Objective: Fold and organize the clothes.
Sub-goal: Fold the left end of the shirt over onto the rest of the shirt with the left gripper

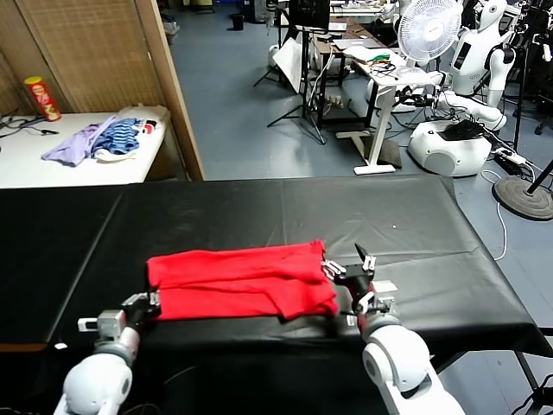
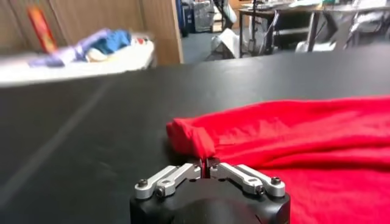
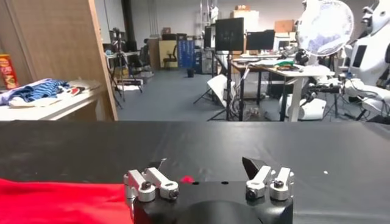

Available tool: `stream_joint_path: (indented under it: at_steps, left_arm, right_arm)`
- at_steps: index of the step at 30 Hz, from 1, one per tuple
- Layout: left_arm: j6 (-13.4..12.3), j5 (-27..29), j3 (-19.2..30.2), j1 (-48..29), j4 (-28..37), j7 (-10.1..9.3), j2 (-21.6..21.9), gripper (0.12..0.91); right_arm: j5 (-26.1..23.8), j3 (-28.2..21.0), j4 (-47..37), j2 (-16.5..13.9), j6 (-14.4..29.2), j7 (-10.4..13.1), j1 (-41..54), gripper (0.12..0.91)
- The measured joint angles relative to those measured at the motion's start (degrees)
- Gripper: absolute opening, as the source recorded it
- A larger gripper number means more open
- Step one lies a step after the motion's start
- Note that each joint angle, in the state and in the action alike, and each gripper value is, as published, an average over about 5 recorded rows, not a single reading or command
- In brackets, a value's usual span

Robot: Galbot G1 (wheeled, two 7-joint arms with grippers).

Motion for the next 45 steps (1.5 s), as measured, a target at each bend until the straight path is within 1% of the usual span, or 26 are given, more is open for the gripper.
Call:
stream_joint_path:
  at_steps: [5, 7, 10, 13, 16, 20, 23, 26, 29, 33, 40, 42, 43, 45]
  left_arm:
    - [-2.42, 9.58, -3.6, 0.82, 1.72, 0.46, 5.28, 0.158]
    - [-2.48, 11.29, -4.42, 1.14, 1.8, 0.58, 6.89, 0.158]
    - [-1.39, 11.15, -4.22, 1.43, 0.4, 0.55, 7.58, 0.158]
    - [0.61, 7.77, -2.36, 1.32, -2.76, 0.19, 6.61, 0.158]
    - [3.14, 1.6, 0.88, 0.61, -6.87, -0.88, 4.85, 0.158]
    - [6.12, -8.46, 6.25, -1.28, -11.31, -3.76, 2.11, 0.158]
    - [7.75, -15.58, 10.12, -3.24, -12.69, -6.05, -0.31, 0.158]
    - [8.28, -19.6, 13.27, -5.03, -12.95, -7.04, -2.75, 0.158]
    - [8.17, -20.66, 15.7, -6.38, -12.68, -7.32, -5.01, 0.158]
    - [7.86, -20.19, 17.96, -7.74, -11.6, -7.42, -8.02, 0.158]
    - [7.06, -17.9, 19.44, -8.18, -9.44, -7.1, -11.89, 0.158]
    - [6.6, -17.02, 19.59, -8.19, -8.92, -6.89, -12.65, 0.171]
    - [6.35, -16.7, 19.7, -8.13, -8.75, -6.73, -12.99, 0.193]
    - [5.92, -16.81, 19.95, -7.91, -8.58, -6.39, -13.61, 0.273]
  right_arm:
    - [-0.13, 0.1, 0.78, 0.34, -0.14, 0.07, -0.64, 0.798]
    - [-0.3, 0.08, 0.95, 0.48, -0.2, 0.1, -0.85, 0.798]
    - [-0.53, 0.27, 1.19, 0.55, -0.34, 0.16, -1.29, 0.798]
    - [-0.73, 0.77, 1.45, 0.54, -0.47, 0.22, -1.77, 0.798]
    - [-0.89, 1.51, 1.77, 0.53, -0.56, 0.27, -2.37, 0.798]
    - [-1.07, 2.64, 2.1, 0.56, -0.58, 0.3, -3.25, 0.798]
    - [-1.12, 3.27, 2.18, 0.57, -0.58, 0.3, -3.57, 0.798]
    - [-1.15, 3.57, 2.1, 0.58, -0.58, 0.31, -3.55, 0.798]
    - [-1.22, 3.51, 1.78, 0.68, -0.6, 0.32, -3.28, 0.798]
    - [-1.32, 3.2, 1.19, 0.81, -0.62, 0.32, -2.82, 0.798]
    - [-1.34, 2.39, 0.27, 0.8, -0.62, -0.03, -2.09, 0.798]
    - [-1.35, 2.05, 0.04, 0.76, -0.6, -0.36, -1.82, 0.798]
    - [-1.35, 1.85, -0.1, 0.71, -0.57, -0.61, -1.65, 0.798]
    - [-1.35, 1.4, -0.48, 0.57, -0.44, -1.24, -1.24, 0.798]
